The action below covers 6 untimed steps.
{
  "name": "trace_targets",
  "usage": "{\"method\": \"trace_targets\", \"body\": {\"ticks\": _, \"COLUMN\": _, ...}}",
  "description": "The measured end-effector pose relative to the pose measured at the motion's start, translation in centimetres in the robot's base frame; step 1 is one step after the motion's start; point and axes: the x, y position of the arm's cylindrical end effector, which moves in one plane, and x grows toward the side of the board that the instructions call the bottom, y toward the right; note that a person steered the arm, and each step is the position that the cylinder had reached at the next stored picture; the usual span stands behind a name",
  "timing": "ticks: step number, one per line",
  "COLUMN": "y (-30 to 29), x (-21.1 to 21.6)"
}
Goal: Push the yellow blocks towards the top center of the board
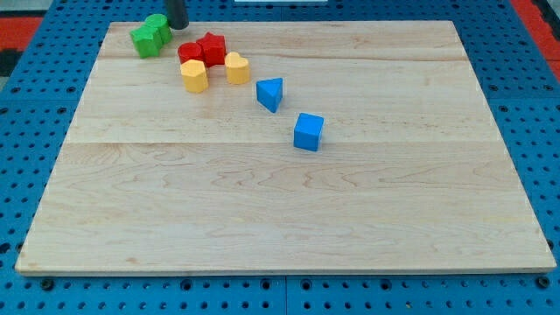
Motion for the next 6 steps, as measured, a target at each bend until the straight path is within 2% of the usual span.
{"method": "trace_targets", "body": {"ticks": 3, "y": -1.5, "x": 12.1}}
{"method": "trace_targets", "body": {"ticks": 5, "y": -0.3, "x": 13.0}}
{"method": "trace_targets", "body": {"ticks": 6, "y": 6.2, "x": 12.9}}
